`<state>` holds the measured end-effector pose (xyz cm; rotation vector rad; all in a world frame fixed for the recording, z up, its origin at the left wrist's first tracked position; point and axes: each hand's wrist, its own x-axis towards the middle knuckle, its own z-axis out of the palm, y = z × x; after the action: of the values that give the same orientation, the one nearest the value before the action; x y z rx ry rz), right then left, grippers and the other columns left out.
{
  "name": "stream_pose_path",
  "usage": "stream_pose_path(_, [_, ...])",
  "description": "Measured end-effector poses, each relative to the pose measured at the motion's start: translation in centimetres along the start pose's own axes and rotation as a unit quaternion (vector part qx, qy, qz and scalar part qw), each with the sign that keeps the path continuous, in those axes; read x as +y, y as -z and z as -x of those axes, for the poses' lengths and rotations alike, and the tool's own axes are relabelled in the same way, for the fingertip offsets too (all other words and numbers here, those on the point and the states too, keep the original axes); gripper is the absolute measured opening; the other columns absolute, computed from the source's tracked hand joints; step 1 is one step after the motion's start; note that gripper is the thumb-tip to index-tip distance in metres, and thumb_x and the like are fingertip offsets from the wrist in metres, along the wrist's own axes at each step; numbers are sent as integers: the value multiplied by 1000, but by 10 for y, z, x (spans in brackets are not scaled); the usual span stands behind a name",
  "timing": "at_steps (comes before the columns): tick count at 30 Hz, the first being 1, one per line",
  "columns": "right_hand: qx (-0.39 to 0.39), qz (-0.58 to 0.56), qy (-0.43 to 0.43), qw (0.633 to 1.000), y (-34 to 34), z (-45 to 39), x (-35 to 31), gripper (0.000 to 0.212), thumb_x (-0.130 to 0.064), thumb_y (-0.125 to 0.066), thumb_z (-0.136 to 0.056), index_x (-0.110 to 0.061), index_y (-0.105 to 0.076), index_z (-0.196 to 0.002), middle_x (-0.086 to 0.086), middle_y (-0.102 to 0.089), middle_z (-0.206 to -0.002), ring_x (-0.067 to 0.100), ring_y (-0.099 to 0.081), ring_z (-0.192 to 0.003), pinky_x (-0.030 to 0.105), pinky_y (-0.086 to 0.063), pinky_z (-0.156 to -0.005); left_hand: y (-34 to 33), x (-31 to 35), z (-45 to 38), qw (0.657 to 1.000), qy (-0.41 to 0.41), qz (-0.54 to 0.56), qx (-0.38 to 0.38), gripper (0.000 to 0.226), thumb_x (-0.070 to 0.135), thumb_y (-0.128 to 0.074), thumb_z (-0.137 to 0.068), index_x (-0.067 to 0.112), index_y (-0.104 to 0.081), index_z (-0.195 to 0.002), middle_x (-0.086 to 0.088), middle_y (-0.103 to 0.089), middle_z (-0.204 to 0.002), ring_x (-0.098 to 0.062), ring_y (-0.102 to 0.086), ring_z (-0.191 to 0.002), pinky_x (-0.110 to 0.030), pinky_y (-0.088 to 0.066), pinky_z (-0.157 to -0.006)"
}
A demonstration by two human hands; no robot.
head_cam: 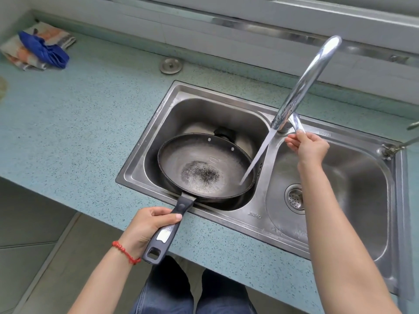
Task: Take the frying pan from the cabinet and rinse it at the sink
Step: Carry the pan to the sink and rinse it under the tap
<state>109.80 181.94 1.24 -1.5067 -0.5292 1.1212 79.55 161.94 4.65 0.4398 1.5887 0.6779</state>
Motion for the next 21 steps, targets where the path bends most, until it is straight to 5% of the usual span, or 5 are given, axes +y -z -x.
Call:
stream_pose_path(5, [7,54,-13,998,-1,34,2,16,-13,-53,-89,-7,-58,-75,7,-65,-66,5,-62,-42,14,-50,-45,3,-2,-4,999,-33,-38,-12,59,25,-83,-48,-9,-64,-91,-18,-68,-80,-21,-63,-66,-30,-52,-66])
stream_pose_path(8, [15,63,-30,997,-2,89,12,16,-10,-50,-90,2,-58,-98,10,-63,-72,4,-62,-42,13,-50,-45,6,-3,-8,998,-44,-44,-29,72,36,-81,-36,-8,-65,-91,-19,-68,-84,-25,-63,-76,-37,-50,-79])
stream_pose_path(15, [-119,178,-137,967,-28,258,54,14,-20,-54,-90,-12,-62,-82,7,-67,-70,12,-63,-50,20,-50,-50,16,-4,-28,988,-73,-82,-108,20,18,-70,-76,-1,-65,-73,9,-58,-48,0,-52,-47,-10,-37,-47])
stream_pose_path(17, [-150,203,-180,951,-45,282,68,16,-26,-56,-88,-12,-62,-82,4,-65,-68,11,-61,-49,21,-48,-50,19,-2,-33,983,-68,-89,-148,19,16,-65,-80,7,-60,-64,11,-52,-38,3,-47,-37,-8,-35,-40])
stream_pose_path(21, [-154,201,-225,941,-78,298,75,21,-30,-61,-84,-9,-64,-83,1,-63,-66,7,-61,-50,20,-46,-47,24,0,-42,969,-37,-95,-225,29,18,-61,-82,13,-61,-54,2,-59,-50,-6,-57,-44,-16,-46,-48])
